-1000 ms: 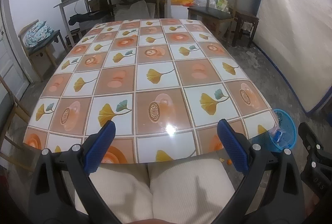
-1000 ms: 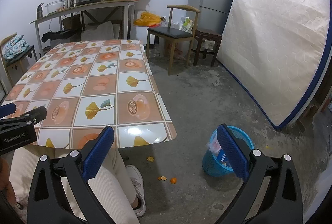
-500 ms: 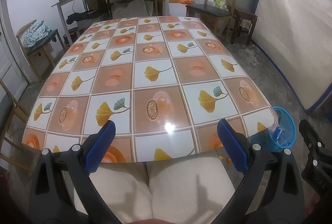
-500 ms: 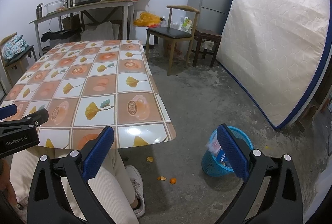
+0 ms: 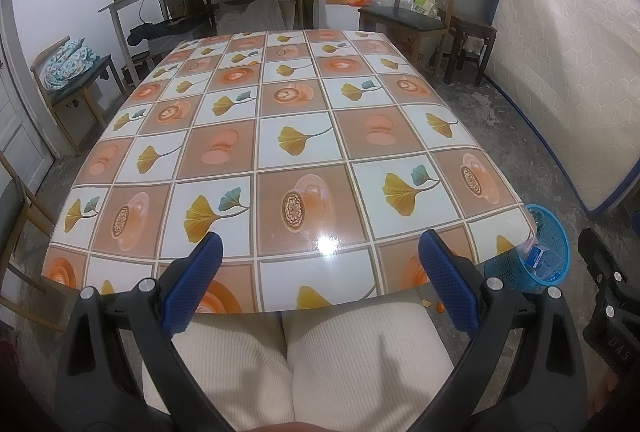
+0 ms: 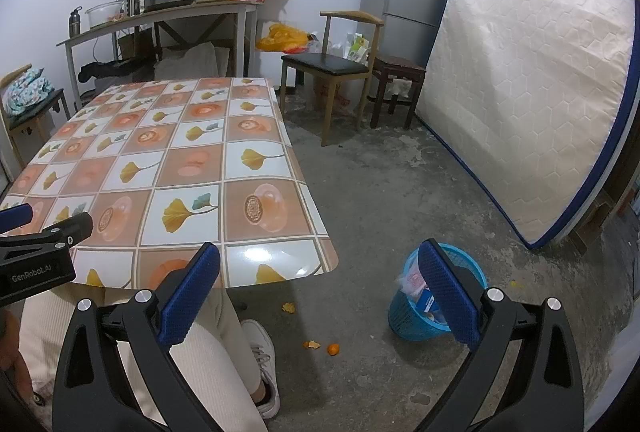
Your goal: Collect trash
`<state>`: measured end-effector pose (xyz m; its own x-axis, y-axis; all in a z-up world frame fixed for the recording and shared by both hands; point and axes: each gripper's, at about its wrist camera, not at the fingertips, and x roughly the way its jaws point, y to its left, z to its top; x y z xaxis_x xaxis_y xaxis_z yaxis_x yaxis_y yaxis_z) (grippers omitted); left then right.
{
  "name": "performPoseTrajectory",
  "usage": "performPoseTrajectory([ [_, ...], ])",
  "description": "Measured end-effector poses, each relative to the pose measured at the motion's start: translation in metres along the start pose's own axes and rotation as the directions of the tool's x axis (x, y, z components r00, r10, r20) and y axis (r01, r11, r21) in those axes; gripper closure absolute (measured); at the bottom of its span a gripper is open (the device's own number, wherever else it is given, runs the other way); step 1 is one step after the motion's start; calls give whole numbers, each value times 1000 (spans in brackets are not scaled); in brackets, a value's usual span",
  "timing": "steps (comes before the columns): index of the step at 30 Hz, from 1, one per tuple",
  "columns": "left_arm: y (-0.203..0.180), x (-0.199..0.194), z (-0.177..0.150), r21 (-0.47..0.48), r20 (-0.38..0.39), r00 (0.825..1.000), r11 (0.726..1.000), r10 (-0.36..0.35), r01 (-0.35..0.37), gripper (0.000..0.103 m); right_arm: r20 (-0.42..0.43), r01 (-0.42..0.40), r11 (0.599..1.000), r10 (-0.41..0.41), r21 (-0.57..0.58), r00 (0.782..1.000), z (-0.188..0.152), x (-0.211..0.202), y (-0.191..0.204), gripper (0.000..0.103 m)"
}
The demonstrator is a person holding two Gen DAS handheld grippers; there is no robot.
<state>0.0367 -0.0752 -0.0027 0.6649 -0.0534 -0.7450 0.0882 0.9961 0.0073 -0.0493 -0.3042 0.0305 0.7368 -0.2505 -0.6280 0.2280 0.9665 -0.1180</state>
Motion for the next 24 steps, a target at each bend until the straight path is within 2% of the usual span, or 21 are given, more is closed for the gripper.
performPoseTrajectory([
  [24, 0, 0, 0, 1, 0, 1000, 1000, -1, 1, 9, 6, 2, 1000, -2, -2, 1000, 1, -1, 2, 7],
])
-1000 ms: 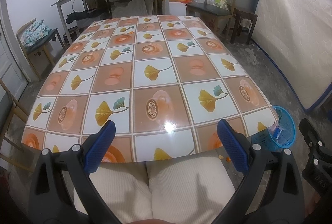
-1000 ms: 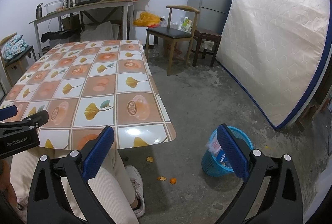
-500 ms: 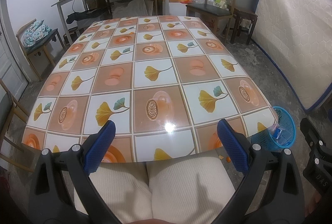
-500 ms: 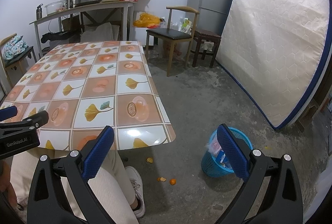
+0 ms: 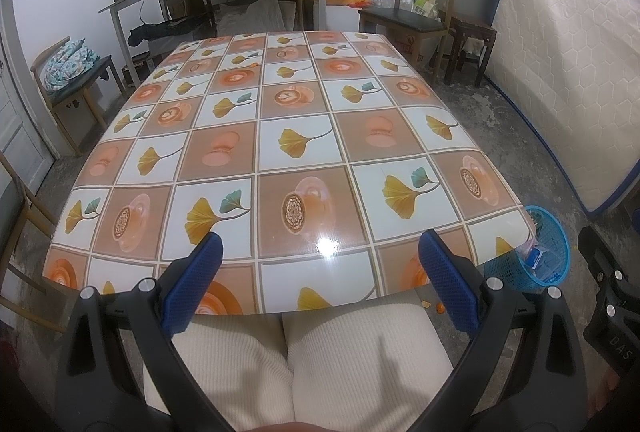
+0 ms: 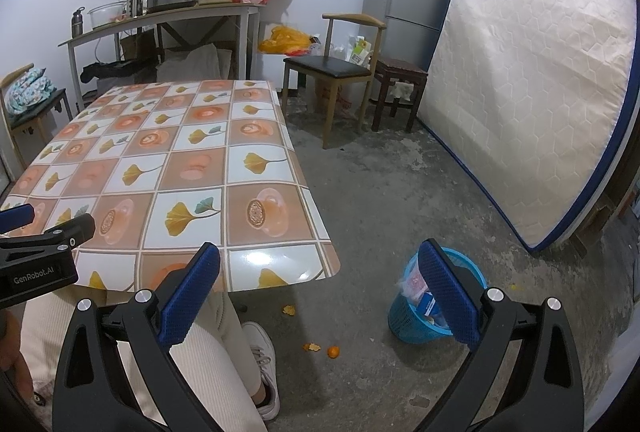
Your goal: Collect trash
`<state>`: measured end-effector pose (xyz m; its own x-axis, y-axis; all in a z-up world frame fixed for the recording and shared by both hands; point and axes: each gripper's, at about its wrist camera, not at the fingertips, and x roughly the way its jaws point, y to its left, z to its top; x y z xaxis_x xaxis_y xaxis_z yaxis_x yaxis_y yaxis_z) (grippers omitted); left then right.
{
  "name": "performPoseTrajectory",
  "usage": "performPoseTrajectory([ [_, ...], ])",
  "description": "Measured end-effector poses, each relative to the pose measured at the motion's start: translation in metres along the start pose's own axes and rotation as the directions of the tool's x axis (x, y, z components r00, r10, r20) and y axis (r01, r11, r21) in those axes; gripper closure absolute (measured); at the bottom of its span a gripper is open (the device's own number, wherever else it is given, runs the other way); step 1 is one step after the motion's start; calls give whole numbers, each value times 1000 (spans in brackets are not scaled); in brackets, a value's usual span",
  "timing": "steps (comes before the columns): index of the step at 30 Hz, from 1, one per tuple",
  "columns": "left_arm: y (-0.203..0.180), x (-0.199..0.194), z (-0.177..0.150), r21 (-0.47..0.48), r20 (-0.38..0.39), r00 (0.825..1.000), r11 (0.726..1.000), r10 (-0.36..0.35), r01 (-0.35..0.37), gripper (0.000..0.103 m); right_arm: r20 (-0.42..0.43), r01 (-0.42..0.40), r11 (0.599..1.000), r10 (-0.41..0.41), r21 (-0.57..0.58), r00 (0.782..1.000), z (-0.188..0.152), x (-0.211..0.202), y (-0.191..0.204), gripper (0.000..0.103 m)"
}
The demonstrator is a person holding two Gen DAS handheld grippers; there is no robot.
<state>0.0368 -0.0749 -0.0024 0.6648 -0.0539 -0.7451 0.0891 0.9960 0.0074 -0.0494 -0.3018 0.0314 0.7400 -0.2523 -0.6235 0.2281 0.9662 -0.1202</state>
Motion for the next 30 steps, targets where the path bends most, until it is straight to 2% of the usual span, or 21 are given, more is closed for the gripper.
performPoseTrajectory([
  [30, 0, 1, 0, -1, -11, 1000, 1000, -2, 2, 9, -1, 1, 1000, -1, 0, 1000, 0, 0, 1, 7],
])
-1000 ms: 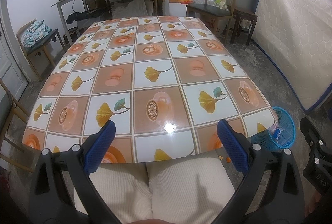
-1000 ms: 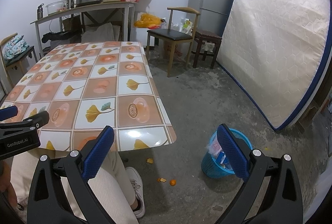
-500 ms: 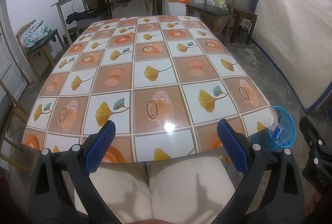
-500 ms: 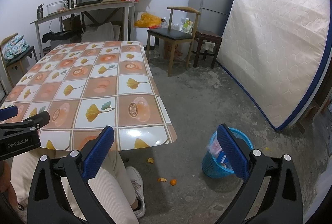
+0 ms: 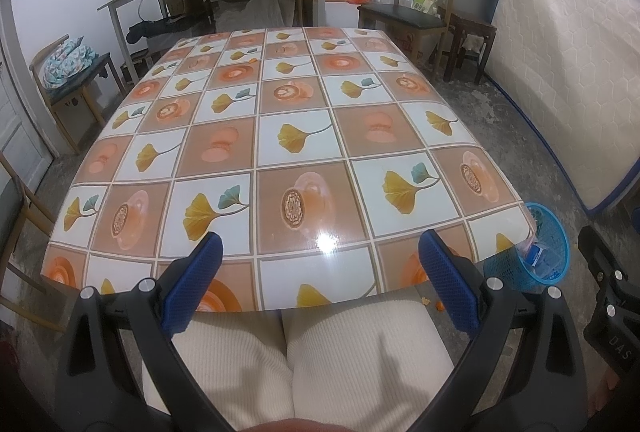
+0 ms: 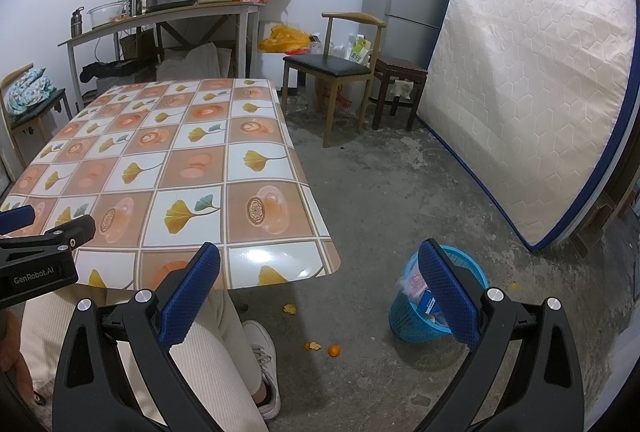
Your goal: Collect trash
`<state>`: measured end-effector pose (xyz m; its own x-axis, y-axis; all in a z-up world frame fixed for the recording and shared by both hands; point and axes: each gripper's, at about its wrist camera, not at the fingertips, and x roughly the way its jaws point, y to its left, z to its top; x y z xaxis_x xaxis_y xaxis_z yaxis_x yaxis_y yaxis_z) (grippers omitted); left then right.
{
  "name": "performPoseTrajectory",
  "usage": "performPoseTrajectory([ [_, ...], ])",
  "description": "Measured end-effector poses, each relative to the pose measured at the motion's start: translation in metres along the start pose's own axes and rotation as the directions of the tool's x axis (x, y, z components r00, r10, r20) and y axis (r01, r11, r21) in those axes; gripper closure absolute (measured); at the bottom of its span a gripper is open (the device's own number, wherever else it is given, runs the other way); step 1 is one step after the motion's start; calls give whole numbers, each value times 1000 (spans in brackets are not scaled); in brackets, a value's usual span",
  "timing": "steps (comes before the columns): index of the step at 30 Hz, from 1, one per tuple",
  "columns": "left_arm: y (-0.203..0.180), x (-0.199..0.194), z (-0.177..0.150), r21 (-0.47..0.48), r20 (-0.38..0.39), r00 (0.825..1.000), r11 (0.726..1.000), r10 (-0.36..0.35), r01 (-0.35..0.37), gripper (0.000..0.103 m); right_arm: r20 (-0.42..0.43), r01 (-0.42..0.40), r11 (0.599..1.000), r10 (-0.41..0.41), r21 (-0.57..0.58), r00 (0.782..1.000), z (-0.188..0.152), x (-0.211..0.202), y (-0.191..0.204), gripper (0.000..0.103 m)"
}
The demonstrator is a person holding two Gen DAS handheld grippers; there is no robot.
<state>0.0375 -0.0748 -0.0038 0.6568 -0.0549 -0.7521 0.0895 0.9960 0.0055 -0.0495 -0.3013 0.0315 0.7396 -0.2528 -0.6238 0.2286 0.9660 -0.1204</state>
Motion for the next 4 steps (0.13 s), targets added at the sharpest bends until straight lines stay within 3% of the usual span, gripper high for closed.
performPoseTrajectory([
  [4, 0, 0, 0, 1, -1, 1000, 1000, -1, 1, 9, 1, 0, 1000, 0, -1, 1000, 0, 0, 0, 7],
])
